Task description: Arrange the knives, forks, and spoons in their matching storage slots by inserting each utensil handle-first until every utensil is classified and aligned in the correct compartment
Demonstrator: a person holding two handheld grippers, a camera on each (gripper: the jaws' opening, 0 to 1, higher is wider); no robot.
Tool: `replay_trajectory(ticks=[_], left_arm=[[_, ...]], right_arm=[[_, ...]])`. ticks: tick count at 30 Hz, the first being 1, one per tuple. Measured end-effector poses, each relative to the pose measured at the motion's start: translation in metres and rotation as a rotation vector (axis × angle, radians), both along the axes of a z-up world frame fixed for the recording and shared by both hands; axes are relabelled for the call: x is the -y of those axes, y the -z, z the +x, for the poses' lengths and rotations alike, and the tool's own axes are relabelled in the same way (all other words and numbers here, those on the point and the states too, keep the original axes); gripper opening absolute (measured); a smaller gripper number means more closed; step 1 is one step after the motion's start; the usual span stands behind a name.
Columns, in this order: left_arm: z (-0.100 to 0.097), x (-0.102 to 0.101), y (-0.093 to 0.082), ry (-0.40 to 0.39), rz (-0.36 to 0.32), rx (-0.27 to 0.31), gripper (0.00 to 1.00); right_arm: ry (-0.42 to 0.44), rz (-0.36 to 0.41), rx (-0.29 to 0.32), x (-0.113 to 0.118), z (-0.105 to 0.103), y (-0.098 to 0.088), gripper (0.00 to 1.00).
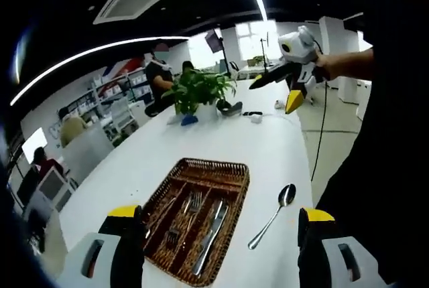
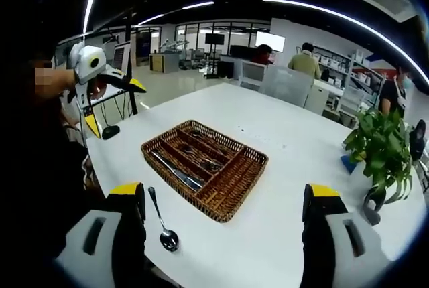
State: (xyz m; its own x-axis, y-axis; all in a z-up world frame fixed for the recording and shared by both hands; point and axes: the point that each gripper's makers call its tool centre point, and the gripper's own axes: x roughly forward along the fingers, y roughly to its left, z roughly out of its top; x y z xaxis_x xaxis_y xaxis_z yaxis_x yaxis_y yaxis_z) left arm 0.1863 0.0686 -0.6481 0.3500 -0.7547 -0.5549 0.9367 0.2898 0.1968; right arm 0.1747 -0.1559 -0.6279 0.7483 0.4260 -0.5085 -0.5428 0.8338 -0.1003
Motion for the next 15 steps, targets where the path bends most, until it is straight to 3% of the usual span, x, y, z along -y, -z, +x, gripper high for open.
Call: replay_trajectory(ticks=[10,15], left_arm=[[0.004,0.033,-0.012,0.093,0.021,0.035,1.00],[0.000,0.045,-0.010,0.138,0.036,0.017,1.00]], right_arm=[[0.000,0.008,0.005,0.009,-0.005,-0.003,0.99],[-0.013,0.004,-0.004,0.010,-0.006,0.000,0.99]])
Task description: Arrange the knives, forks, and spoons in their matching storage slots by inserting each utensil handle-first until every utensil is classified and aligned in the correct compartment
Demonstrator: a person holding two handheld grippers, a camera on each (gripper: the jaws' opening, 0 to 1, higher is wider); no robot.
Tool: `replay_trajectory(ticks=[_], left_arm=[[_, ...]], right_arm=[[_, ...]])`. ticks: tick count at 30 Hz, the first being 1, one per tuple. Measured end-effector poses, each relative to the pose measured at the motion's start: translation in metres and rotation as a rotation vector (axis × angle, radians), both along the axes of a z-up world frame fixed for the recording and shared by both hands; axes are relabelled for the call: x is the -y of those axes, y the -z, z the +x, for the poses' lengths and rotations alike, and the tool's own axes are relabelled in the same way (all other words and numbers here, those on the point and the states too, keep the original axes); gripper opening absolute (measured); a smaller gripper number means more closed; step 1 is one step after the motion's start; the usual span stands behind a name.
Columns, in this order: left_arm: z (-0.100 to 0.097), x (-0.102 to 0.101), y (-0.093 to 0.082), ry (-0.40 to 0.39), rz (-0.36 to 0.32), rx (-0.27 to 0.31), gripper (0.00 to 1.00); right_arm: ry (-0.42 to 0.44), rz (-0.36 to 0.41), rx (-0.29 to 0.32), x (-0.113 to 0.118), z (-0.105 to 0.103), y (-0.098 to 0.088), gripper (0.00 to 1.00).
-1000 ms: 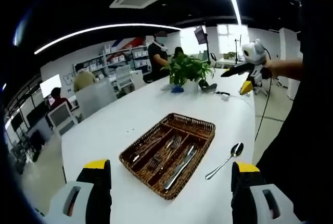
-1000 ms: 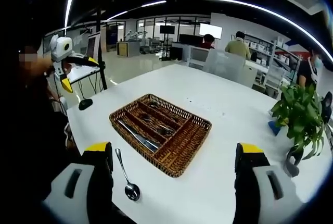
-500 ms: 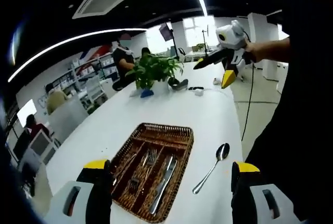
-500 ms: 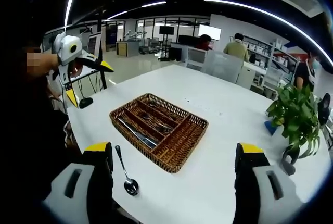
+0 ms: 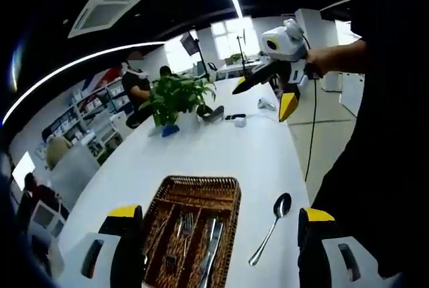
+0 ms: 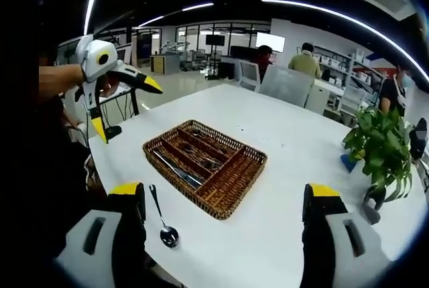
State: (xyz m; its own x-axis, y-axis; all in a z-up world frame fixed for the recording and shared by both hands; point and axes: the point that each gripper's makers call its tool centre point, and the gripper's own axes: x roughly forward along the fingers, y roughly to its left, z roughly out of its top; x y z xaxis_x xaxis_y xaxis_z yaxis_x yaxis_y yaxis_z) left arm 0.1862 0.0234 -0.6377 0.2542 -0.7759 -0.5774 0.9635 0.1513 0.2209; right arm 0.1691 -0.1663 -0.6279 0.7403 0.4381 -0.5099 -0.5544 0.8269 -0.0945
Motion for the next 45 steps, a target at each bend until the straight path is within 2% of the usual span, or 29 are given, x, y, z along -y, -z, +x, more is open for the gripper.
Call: replay_trajectory(ticks=[3,6,11,13,15,17,19,20,21,25,26,29,32,37,41,42,45], left_arm=[[-0.007,0.005,0.015,0.051,0.061,-0.015,1.00],[-0.014,0.018,0.025,0.082,0.059,-0.048,1.00],[-0.025,0.036,0.054,0.131,0.096,-0.092,0.98],[-0.029,0.041,0.071,0.169,0.135,-0.077,0.95],[-0.036,0.044,0.091,0.201,0.182,-0.102,0.92],[-0.038,0.045,0.109,0.228,0.228,-0.096,0.89],[-0.044,0.041,0.134,0.248,0.318,-0.119,0.80],[-0.047,0.043,0.140,0.266,0.327,-0.113,0.76],[-0.049,0.048,0.149,0.281,0.320,-0.098,0.71],[-0.061,0.056,0.171,0.331,0.325,-0.112,0.63],[-0.063,0.059,0.173,0.345,0.315,-0.105,0.59],[-0.067,0.066,0.182,0.362,0.300,-0.083,0.55],[-0.075,0.067,0.194,0.375,0.296,-0.145,0.37],[-0.076,0.066,0.210,0.400,0.298,-0.151,0.34],[-0.071,0.069,0.218,0.391,0.284,-0.176,0.23],[-0.071,0.069,0.219,0.382,0.286,-0.193,0.21],[-0.070,0.073,0.223,0.396,0.292,-0.197,0.19]], right_arm=[[-0.004,0.008,-0.006,0.001,0.000,0.001,0.99],[-0.013,0.011,-0.003,0.000,0.000,0.001,0.99],[-0.011,0.016,0.005,0.005,0.001,-0.002,0.99],[-0.013,0.021,0.010,0.004,0.001,-0.005,0.99],[-0.017,0.021,0.016,0.003,0.002,-0.008,0.99],[-0.023,0.022,0.021,0.002,0.003,-0.010,0.99],[-0.030,0.022,0.026,0.000,0.004,-0.012,0.99],[-0.032,0.022,0.028,-0.001,0.004,-0.012,0.99],[-0.035,0.020,0.029,-0.001,0.004,-0.013,0.99],[-0.037,0.041,0.032,-0.002,0.003,-0.014,0.99],[-0.037,0.040,0.036,-0.002,0.003,-0.015,0.99],[-0.038,0.028,0.035,-0.001,0.002,-0.014,0.99],[-0.034,0.033,0.033,-0.001,0.001,-0.014,0.99],[-0.024,0.033,0.041,0.001,-0.001,-0.014,0.99],[-0.014,0.038,0.043,0.005,-0.002,-0.014,0.99],[-0.012,0.036,0.043,0.005,-0.002,-0.013,0.99],[-0.006,0.036,0.038,0.007,-0.003,-0.013,0.99]])
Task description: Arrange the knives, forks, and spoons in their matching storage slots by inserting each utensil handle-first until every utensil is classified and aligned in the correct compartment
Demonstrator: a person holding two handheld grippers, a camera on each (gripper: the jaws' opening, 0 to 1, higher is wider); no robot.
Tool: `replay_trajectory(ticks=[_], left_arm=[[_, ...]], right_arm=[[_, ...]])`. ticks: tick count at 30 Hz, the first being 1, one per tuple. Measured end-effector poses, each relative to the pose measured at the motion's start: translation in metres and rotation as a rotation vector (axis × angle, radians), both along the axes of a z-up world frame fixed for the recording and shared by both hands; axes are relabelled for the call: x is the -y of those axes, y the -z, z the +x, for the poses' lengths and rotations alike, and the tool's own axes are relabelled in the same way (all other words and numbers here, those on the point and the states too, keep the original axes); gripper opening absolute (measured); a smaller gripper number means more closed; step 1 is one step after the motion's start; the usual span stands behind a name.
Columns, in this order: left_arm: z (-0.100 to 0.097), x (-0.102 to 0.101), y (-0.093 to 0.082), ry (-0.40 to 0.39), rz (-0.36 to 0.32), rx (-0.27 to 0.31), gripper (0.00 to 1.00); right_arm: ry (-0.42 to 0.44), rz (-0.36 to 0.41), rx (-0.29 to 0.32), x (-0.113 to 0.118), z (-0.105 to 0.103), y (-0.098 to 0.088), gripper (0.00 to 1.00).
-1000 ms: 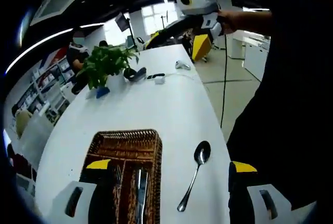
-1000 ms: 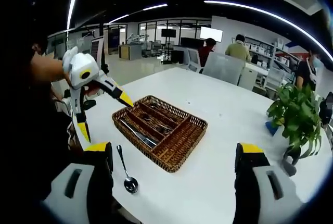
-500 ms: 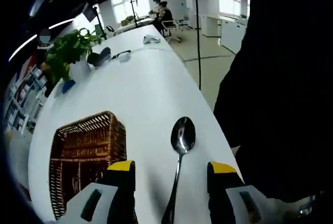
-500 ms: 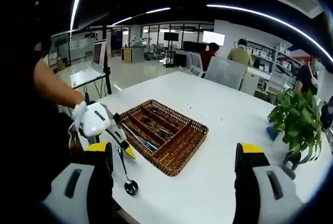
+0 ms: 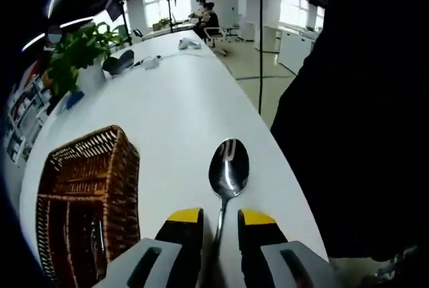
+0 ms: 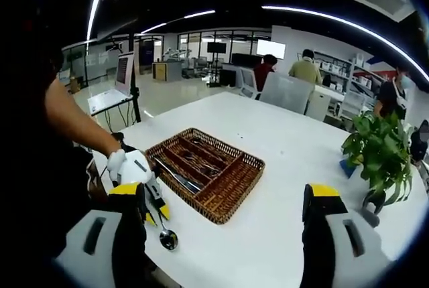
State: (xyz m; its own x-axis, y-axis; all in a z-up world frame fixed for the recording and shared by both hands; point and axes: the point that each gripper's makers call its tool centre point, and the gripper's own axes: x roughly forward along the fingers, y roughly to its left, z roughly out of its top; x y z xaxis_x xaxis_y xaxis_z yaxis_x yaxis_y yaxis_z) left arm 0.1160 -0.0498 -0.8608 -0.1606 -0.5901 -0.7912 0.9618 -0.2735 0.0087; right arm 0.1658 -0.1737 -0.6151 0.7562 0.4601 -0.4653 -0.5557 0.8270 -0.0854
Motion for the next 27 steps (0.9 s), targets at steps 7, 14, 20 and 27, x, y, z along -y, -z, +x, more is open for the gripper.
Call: replay_trajectory(ticks=[7,14,20,27], left_arm=[[-0.004,0.001,0.007,0.048,0.024,0.001,0.09],[-0.004,-0.001,0.012,0.058,0.031,-0.014,0.08],[0.001,0.000,0.014,0.133,0.003,0.053,0.02],[0.000,0.000,0.005,0.094,0.002,0.047,0.00]], right_arm=[[0.009,0.000,-0.005,0.003,0.000,0.002,0.99],[0.013,-0.001,-0.007,0.002,0.000,0.003,0.99],[0.012,-0.002,-0.012,0.001,0.001,0.006,0.99],[0.009,-0.005,-0.016,-0.001,0.001,0.008,0.99]])
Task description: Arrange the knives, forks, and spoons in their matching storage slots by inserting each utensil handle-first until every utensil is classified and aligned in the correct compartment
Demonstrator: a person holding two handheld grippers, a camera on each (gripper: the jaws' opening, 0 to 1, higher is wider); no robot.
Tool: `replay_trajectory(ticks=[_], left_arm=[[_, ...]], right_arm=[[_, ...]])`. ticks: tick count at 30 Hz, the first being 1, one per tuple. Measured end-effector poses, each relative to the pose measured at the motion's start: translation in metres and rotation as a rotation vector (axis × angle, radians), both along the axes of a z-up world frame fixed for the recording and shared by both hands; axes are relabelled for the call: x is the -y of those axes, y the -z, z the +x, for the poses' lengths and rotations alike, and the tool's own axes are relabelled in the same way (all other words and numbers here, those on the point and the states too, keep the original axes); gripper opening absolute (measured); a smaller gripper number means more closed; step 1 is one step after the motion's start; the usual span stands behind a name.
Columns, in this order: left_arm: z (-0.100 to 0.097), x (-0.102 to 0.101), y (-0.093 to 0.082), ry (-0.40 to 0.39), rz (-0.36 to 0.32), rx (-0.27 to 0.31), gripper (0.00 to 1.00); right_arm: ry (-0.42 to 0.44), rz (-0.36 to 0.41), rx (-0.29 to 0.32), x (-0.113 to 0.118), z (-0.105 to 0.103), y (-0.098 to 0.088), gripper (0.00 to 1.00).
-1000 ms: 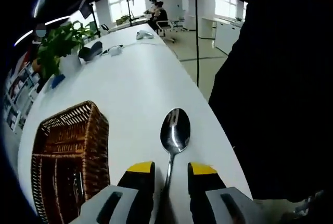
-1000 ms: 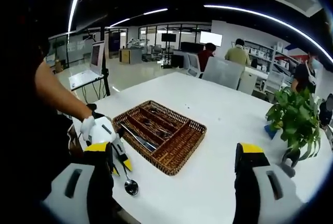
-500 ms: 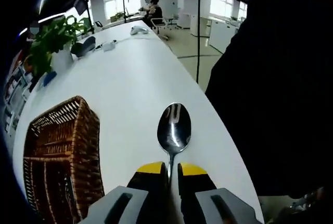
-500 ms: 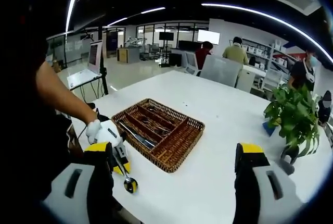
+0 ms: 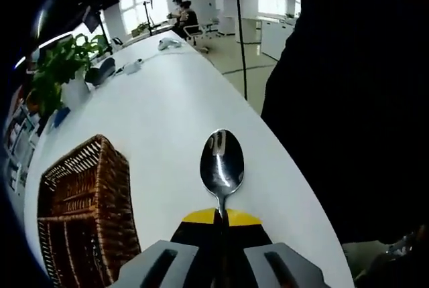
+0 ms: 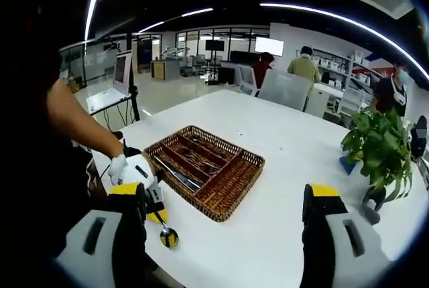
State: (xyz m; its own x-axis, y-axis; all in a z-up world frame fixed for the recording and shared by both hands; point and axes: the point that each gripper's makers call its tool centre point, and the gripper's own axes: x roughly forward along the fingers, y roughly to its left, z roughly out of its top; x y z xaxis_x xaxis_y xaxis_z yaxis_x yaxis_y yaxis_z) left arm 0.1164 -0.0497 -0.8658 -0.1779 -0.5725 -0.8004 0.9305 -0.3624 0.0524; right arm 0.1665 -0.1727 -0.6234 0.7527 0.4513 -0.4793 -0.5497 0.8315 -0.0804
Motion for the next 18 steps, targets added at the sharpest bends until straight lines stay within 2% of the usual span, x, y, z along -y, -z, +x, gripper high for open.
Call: replay_trajectory(ticks=[4,9,18], left_arm=[[0.005,-0.001,-0.014,-0.049,0.006,-0.032,0.00],[0.015,-0.004,-0.039,-0.104,0.019,-0.036,0.00],[0.024,-0.016,-0.076,-0.179,0.037,-0.006,0.00]], right_arm=[[-0.005,0.001,-0.004,-0.002,0.000,0.001,0.99],[-0.019,-0.002,-0.008,-0.006,0.000,0.003,0.99],[-0.051,-0.002,-0.003,-0.016,0.001,-0.001,0.99]])
